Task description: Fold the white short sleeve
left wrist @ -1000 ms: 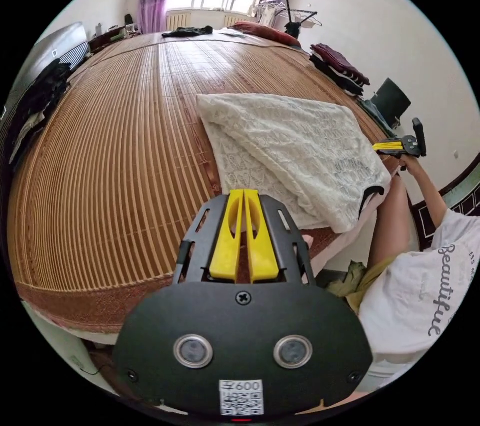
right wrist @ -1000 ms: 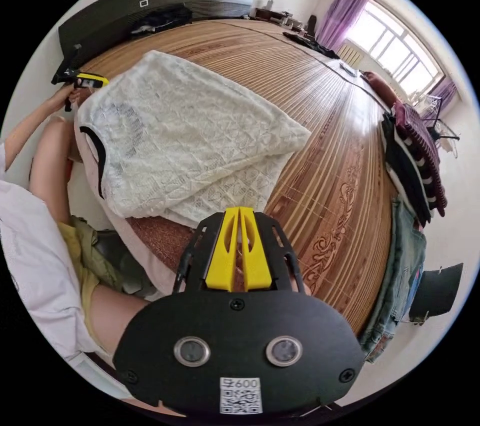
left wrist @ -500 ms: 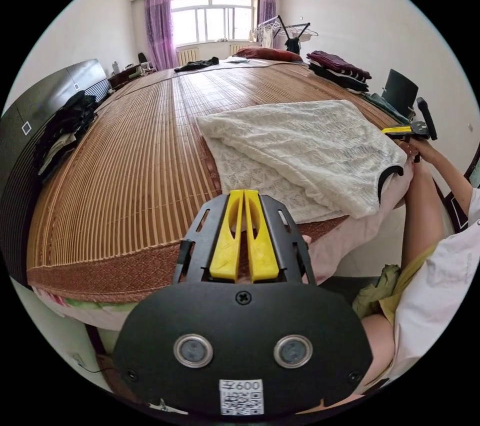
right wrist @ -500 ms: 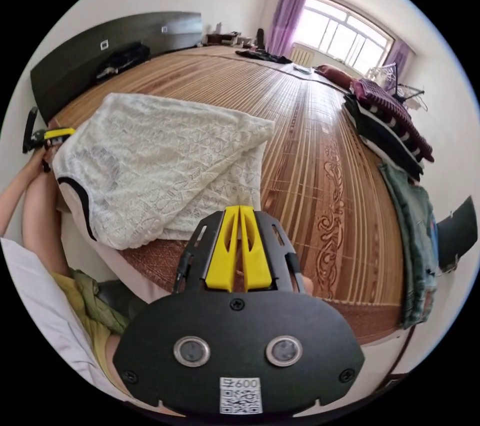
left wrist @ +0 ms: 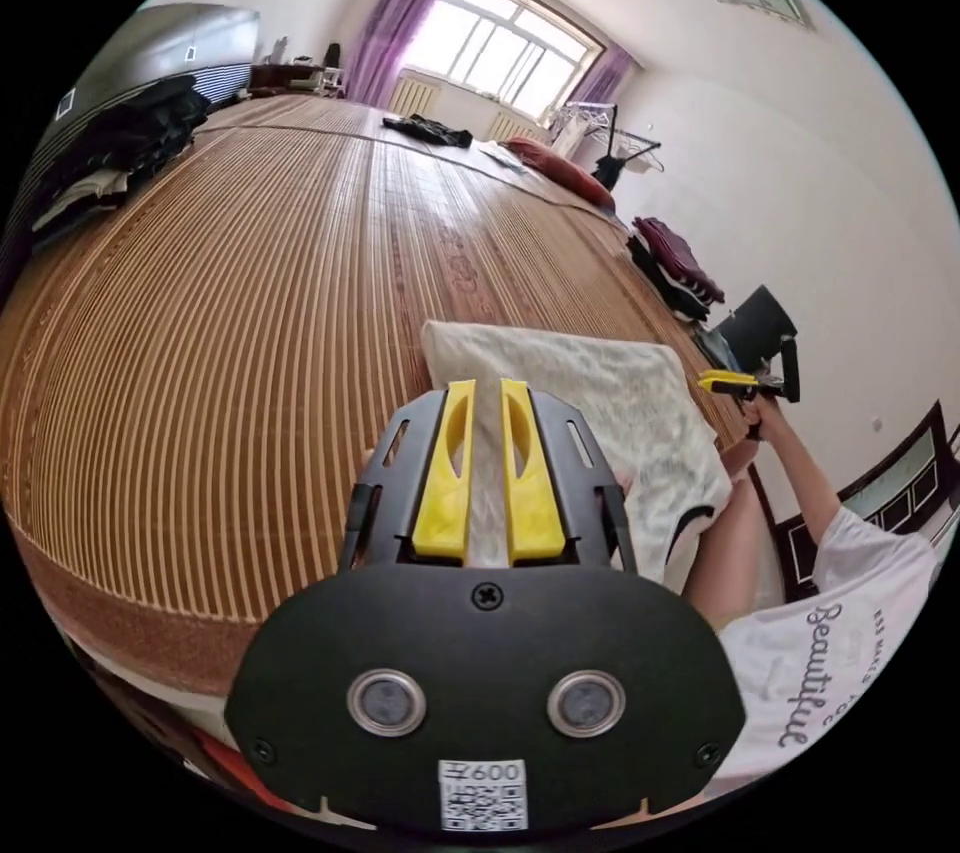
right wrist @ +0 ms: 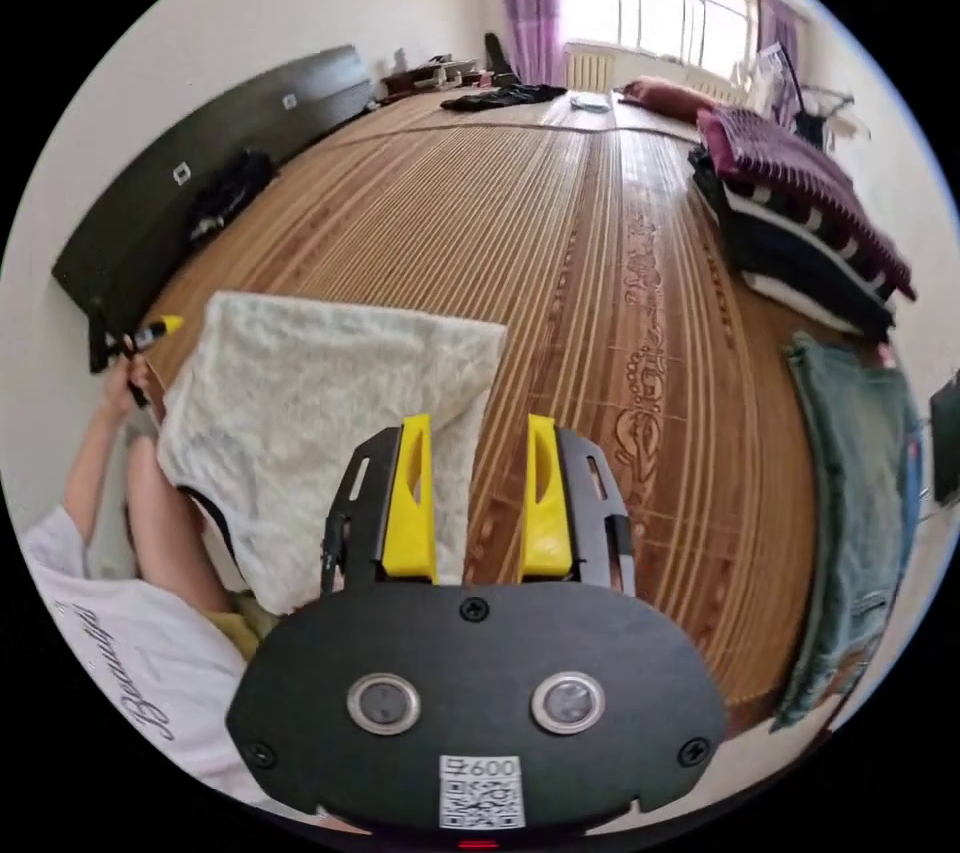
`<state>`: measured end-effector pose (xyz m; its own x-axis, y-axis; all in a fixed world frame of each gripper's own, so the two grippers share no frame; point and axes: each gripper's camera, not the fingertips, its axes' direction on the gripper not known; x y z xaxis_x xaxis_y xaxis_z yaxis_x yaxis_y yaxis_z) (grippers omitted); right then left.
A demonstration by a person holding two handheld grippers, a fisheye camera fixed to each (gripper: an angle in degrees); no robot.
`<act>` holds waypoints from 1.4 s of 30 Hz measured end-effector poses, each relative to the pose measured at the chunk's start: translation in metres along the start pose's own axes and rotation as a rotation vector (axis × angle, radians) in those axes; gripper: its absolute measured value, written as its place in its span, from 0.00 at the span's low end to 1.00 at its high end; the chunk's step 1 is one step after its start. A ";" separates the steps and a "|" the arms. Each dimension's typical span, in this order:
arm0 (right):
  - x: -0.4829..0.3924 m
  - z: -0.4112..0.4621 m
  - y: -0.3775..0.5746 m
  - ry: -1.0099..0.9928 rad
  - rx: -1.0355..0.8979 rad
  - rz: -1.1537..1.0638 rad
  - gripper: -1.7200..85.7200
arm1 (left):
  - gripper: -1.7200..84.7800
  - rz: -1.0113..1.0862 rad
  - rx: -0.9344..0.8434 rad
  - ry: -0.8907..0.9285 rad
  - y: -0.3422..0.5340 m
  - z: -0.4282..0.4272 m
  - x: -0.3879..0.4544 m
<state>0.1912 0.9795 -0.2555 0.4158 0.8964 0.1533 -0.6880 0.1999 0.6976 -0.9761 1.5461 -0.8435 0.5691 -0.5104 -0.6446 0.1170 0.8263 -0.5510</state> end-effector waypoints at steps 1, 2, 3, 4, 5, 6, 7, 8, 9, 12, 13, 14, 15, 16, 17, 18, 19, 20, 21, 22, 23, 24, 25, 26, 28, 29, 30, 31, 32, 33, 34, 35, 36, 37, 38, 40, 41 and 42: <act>0.027 -0.002 -0.015 -0.073 0.009 0.079 0.16 | 0.07 -0.014 -0.019 0.008 -0.009 0.004 -0.007; 0.054 -0.004 -0.026 -0.156 0.018 0.166 0.17 | 0.08 -0.035 -0.074 0.027 -0.026 0.013 -0.022; 0.066 -0.007 -0.031 -0.214 0.036 0.200 0.17 | 0.09 -0.052 -0.123 0.038 -0.040 0.022 -0.035; 0.088 -0.010 -0.038 -0.321 0.051 0.266 0.17 | 0.10 -0.056 -0.132 0.046 -0.045 0.024 -0.041; 0.102 -0.015 -0.043 -0.404 0.058 0.278 0.16 | 0.10 -0.066 -0.135 0.070 -0.054 0.025 -0.051; 0.107 -0.018 -0.047 -0.421 0.055 0.274 0.16 | 0.09 -0.070 -0.129 0.110 -0.061 0.024 -0.061; 0.113 -0.025 -0.054 -0.407 0.037 0.261 0.14 | 0.08 -0.071 -0.128 0.131 -0.064 0.023 -0.066; 0.118 -0.033 -0.061 -0.373 0.018 0.237 0.12 | 0.07 -0.079 -0.118 0.143 -0.070 0.019 -0.077; 0.121 -0.037 -0.065 -0.361 0.008 0.224 0.11 | 0.06 -0.087 -0.111 0.138 -0.074 0.015 -0.086; 0.136 -0.058 -0.081 -0.383 -0.005 0.180 0.05 | 0.04 -0.067 -0.137 0.174 -0.085 0.011 -0.104; 0.144 -0.068 -0.085 -0.419 0.008 0.173 0.03 | 0.04 -0.068 -0.137 0.175 -0.087 0.009 -0.107; 0.152 -0.079 -0.089 -0.434 0.023 0.176 0.02 | 0.04 -0.066 -0.135 0.181 -0.090 0.005 -0.113; 0.156 -0.085 -0.091 -0.437 0.032 0.176 0.02 | 0.04 -0.059 -0.127 0.201 -0.093 -0.001 -0.118; 0.163 -0.096 -0.095 -0.449 0.055 0.173 0.01 | 0.04 -0.055 -0.120 0.216 -0.095 -0.004 -0.121; 0.173 -0.106 -0.099 -0.466 0.071 0.176 0.01 | 0.04 -0.049 -0.101 0.259 -0.099 -0.012 -0.128; 0.179 -0.109 -0.100 -0.473 0.077 0.183 0.01 | 0.04 -0.061 -0.068 0.304 -0.103 -0.020 -0.138; 0.190 -0.112 -0.104 -0.477 0.086 0.197 0.01 | 0.03 -0.076 -0.053 0.318 -0.105 -0.022 -0.144; 0.202 -0.112 -0.107 -0.474 0.093 0.219 0.01 | 0.03 -0.107 -0.038 0.326 -0.107 -0.024 -0.158; 0.209 -0.109 -0.108 -0.475 0.095 0.235 0.01 | 0.03 -0.139 -0.038 0.320 -0.109 -0.020 -0.171; 0.222 -0.102 -0.110 -0.492 0.099 0.268 0.01 | 0.03 -0.156 -0.046 0.312 -0.110 -0.016 -0.179; 0.238 -0.091 -0.111 -0.511 0.093 0.314 0.01 | 0.03 -0.191 -0.063 0.301 -0.110 -0.005 -0.194; 0.244 -0.084 -0.110 -0.516 0.089 0.336 0.01 | 0.03 -0.242 -0.072 0.303 -0.107 0.008 -0.212; 0.256 -0.072 -0.110 -0.521 0.082 0.367 0.01 | 0.03 -0.269 -0.071 0.317 -0.105 0.016 -0.220; 0.262 -0.066 -0.109 -0.531 0.104 0.362 0.01 | 0.03 -0.306 -0.064 0.361 -0.101 0.030 -0.234; 0.264 -0.062 -0.111 -0.494 0.121 0.352 0.01 | 0.04 -0.340 -0.052 0.380 -0.094 0.046 -0.250; 0.259 -0.059 -0.115 -0.433 0.108 0.312 0.01 | 0.04 -0.348 -0.048 0.377 -0.090 0.055 -0.258; 0.255 -0.057 -0.117 -0.399 0.102 0.287 0.01 | 0.04 -0.368 -0.035 0.390 -0.085 0.061 -0.265; 0.249 -0.051 -0.119 -0.349 0.087 0.252 0.01 | 0.04 -0.377 -0.029 0.397 -0.082 0.064 -0.268; 0.249 -0.044 -0.118 -0.339 0.091 0.245 0.01 | 0.05 -0.385 -0.027 0.405 -0.077 0.070 -0.273; 0.251 -0.041 -0.116 -0.347 0.096 0.248 0.01 | 0.06 -0.380 -0.020 0.414 -0.072 0.074 -0.275; 0.257 -0.037 -0.109 -0.365 0.126 0.261 0.01 | 0.06 -0.370 -0.004 0.409 -0.068 0.074 -0.275; 0.263 -0.039 -0.096 -0.363 0.198 0.285 0.01 | 0.08 -0.347 0.071 0.379 -0.057 0.067 -0.274; 0.266 -0.041 -0.088 -0.347 0.245 0.302 0.02 | 0.09 -0.335 0.182 0.362 -0.040 0.058 -0.274; 0.268 -0.047 -0.069 -0.308 0.340 0.327 0.02 | 0.09 -0.327 0.246 0.363 -0.029 0.053 -0.274; 0.264 -0.053 -0.049 -0.280 0.435 0.316 0.02 | 0.09 -0.321 0.369 0.370 -0.002 0.045 -0.274; 0.250 -0.058 -0.017 -0.254 0.565 0.253 0.02 | 0.07 -0.331 0.522 0.342 0.042 0.038 -0.269; 0.236 -0.060 0.001 -0.199 0.596 0.199 0.01 | 0.06 -0.296 0.612 0.280 0.067 0.030 -0.255; 0.224 -0.061 0.008 -0.143 0.590 0.159 0.01 | 0.05 -0.206 0.652 0.124 0.086 0.018 -0.224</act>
<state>0.2424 1.2057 -0.2579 0.4393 0.8271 0.3506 -0.3207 -0.2201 0.9212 -1.0790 1.7357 -0.7362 0.3904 -0.6635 -0.6382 0.6999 0.6643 -0.2625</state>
